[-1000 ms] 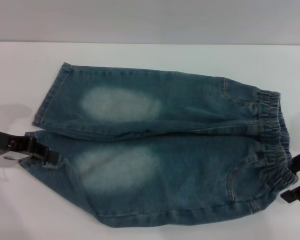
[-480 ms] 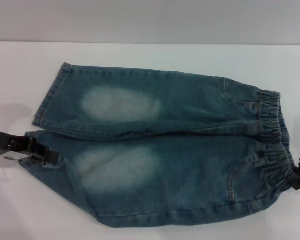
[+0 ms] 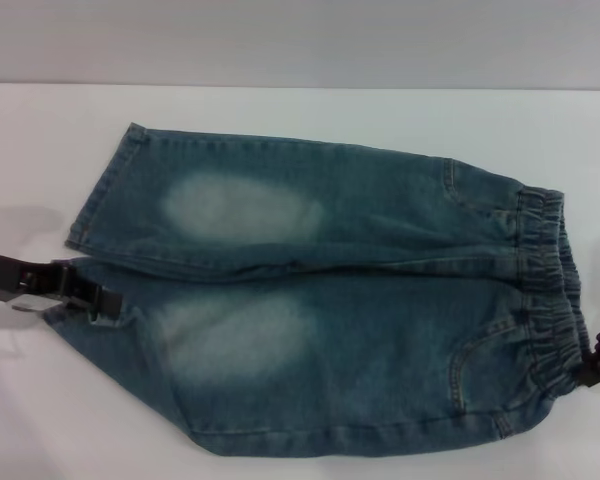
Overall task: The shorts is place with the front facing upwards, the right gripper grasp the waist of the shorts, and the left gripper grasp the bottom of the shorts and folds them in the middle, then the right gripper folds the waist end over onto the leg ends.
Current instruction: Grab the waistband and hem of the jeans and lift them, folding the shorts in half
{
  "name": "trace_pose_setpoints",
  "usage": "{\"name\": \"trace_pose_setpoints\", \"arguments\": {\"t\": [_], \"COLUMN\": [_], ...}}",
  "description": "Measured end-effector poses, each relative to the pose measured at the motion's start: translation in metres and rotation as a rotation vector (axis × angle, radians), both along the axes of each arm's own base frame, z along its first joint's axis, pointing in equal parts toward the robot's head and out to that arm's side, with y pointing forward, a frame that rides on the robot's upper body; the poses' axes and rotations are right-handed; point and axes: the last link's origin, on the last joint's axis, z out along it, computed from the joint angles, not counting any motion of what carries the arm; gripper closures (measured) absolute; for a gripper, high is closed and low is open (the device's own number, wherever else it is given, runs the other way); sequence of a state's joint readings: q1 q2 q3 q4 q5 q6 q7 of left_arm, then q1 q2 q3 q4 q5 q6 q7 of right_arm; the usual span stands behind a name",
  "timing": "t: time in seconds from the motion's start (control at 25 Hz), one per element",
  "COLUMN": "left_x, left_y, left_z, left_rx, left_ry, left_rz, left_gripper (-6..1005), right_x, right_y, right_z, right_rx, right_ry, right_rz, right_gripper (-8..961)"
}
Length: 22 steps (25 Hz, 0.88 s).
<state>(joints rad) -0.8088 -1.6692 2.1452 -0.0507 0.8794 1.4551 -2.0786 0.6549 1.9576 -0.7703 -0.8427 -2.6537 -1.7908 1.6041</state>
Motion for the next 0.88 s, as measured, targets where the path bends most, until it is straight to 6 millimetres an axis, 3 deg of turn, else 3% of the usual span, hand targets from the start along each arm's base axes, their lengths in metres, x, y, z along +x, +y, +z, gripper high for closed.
{"name": "trace_pose_setpoints", "arguments": {"t": [0.88], "left_x": [0.001], "left_y": [-0.003], "left_z": [0.007], "left_rx": [0.026], "left_ry": [-0.057], "left_rz": [-0.009], "left_gripper": [897], "right_x": [0.012], "right_y": [-0.016], "right_z": [0.007], "right_rx": [0.009], "right_ry": [0.097], "right_rz": [-0.020], "right_gripper": [952]}}
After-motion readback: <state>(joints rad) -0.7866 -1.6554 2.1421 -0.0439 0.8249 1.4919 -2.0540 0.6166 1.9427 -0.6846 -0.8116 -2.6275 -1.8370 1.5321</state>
